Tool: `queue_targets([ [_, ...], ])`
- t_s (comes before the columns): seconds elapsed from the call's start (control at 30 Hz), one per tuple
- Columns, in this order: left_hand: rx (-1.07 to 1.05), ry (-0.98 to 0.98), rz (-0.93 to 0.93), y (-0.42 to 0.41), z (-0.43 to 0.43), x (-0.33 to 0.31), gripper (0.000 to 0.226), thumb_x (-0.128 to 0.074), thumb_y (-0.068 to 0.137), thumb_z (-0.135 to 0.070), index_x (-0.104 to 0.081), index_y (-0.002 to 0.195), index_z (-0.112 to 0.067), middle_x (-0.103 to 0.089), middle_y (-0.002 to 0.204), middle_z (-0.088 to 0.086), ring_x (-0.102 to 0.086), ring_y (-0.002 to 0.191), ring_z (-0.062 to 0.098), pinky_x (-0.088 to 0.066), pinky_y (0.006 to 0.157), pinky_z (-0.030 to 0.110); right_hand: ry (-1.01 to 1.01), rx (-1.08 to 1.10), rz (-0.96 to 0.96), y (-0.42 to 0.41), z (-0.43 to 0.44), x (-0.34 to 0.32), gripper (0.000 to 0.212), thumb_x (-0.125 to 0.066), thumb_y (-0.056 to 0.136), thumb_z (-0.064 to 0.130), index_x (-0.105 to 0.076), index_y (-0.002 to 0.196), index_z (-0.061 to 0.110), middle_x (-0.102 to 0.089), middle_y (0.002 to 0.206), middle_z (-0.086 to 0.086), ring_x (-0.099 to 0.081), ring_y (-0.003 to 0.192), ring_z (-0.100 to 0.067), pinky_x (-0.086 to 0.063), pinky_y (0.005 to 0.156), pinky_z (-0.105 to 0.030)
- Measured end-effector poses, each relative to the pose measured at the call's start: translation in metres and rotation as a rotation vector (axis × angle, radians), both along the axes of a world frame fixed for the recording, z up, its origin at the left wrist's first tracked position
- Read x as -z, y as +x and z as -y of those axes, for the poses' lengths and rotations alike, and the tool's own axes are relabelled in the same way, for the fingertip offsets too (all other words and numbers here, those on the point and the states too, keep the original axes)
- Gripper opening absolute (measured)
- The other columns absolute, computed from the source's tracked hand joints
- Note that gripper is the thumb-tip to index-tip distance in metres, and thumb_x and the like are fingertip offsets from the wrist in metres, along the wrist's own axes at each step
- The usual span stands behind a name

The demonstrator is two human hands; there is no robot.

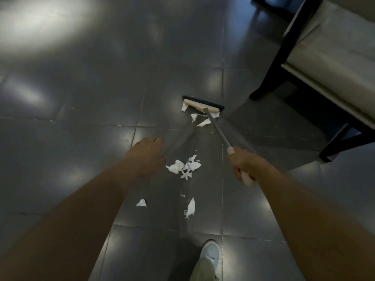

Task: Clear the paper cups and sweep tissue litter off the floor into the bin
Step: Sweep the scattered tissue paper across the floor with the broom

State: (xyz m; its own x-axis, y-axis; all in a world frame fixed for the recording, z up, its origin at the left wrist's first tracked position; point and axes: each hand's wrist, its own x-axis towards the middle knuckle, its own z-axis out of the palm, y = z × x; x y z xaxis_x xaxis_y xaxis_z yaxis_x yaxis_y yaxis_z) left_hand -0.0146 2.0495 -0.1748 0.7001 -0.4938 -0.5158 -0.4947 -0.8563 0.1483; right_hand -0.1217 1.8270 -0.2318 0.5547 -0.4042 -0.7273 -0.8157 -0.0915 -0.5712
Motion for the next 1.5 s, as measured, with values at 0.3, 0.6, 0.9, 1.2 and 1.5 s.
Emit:
queue_targets([
  [0.3,0.068,-0.035,-0.032,-0.061,-0.043,-0.003,0.055,-0.047,0.096,-0.029,-0.027,0.145,-0.014,-0.033,0.148,0.009,-0.031,0.135,0.027,-0.027,0.108,0.035,0.113,0.1,-0.118,-0.105,-0.09,0.004,0.024,-0.033,0.102,0.025,-0.043,0.123,0.025,-0.045,0.065,-0.01,-0.038,0.046,-0.013,-0.034,0.037,-0.017],
  [0.6,0.068,0.006,-0.061,-0.121,-0.081,-0.005,0.053,-0.046,0.096,-0.033,-0.031,0.142,-0.01,-0.037,0.144,0.01,-0.035,0.133,0.027,-0.032,0.108,0.038,0.062,0.121,-0.083,-0.221,-0.174,-0.012,0.046,-0.041,0.099,0.017,-0.034,0.143,0.028,-0.052,0.079,-0.01,-0.047,0.057,-0.014,-0.039,0.038,-0.018],
  [0.9,-0.106,-0.004,0.018,-0.169,-0.057,-0.021,0.047,-0.046,0.095,-0.027,-0.036,0.138,-0.011,-0.039,0.142,0.01,-0.035,0.131,0.026,-0.03,0.104,0.035,0.074,0.003,-0.026,-0.253,-0.138,-0.017,0.039,-0.041,0.1,0.019,-0.039,0.139,0.024,-0.053,0.074,-0.007,-0.048,0.054,-0.012,-0.039,0.038,-0.019],
  [1.2,-0.318,0.01,0.0,-0.23,0.004,-0.015,0.053,-0.046,0.096,-0.032,-0.033,0.141,-0.008,-0.035,0.145,0.012,-0.033,0.134,0.028,-0.031,0.109,0.04,-0.195,-0.471,0.029,-0.221,0.014,-0.024,0.04,-0.043,0.098,0.023,-0.043,0.137,0.028,-0.051,0.087,-0.004,-0.049,0.081,-0.024,-0.039,0.06,-0.027],
  [1.5,-0.498,0.044,-0.006,-0.204,0.002,-0.001,0.052,-0.044,0.096,-0.031,-0.032,0.142,-0.011,-0.035,0.148,0.009,-0.035,0.134,0.028,-0.03,0.107,0.035,-0.276,-0.776,0.137,-0.12,0.025,-0.043,0.038,-0.045,0.098,0.022,-0.048,0.136,0.025,-0.061,0.102,-0.013,-0.059,0.064,-0.024,-0.044,0.039,-0.018],
])
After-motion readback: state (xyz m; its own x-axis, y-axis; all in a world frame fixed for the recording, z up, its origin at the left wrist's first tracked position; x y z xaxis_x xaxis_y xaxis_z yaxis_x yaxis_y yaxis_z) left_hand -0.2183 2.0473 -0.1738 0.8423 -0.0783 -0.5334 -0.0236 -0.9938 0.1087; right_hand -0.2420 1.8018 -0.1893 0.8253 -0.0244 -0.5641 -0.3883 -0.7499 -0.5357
